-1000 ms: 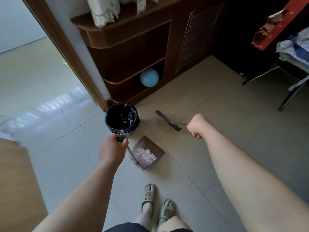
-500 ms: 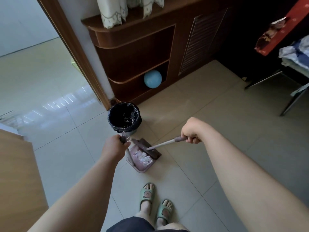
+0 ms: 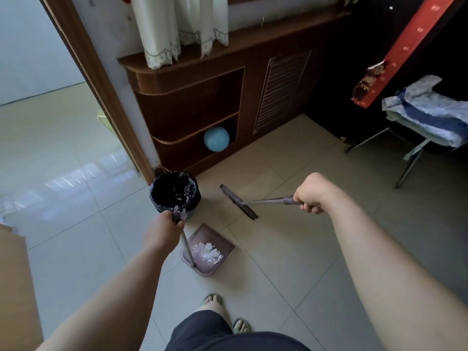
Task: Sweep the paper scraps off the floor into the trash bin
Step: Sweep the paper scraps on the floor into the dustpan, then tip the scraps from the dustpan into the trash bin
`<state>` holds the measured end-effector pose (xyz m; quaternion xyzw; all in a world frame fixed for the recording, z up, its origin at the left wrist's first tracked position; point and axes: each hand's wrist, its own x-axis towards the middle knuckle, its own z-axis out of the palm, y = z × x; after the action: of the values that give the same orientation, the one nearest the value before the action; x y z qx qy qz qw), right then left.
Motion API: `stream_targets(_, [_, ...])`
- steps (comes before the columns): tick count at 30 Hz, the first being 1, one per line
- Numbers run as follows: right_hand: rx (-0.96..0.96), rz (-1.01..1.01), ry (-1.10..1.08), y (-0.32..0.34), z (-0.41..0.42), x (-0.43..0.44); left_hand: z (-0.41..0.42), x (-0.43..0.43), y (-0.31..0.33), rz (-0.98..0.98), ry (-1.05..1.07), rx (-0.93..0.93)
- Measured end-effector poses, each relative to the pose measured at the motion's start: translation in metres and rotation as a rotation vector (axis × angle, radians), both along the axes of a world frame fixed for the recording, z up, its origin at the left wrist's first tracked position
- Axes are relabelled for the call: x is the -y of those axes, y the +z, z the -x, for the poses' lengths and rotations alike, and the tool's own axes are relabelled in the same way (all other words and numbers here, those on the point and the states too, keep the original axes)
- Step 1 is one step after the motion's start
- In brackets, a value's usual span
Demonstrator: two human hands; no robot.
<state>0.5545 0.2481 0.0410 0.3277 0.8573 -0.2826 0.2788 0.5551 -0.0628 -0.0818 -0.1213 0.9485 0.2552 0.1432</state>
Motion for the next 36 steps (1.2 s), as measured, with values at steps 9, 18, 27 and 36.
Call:
stream_targets(9, [-0.130, -0.024, -0.153, 0.001, -0.025, -0.024, -0.014, -0.011, 0.031, 0.068, -0.002, -0.112])
stream_targets(18, [-0.227, -0.092, -0.179, -0.018, -0.033, -0.019, -0.029, -0.018, 0.063, 0.022, 0.058, -0.213])
stream_targets(27, [-0.331, -0.165, -0.125, -0.008, -0.037, 0.012, -0.022, -0.015, 0.093, 0.006, 0.085, -0.313])
stream_targets(36, [-0.430, -0.138, -0.205, 0.019, -0.031, 0.058, -0.012, 0.036, 0.150, -0.050, 0.070, -0.467])
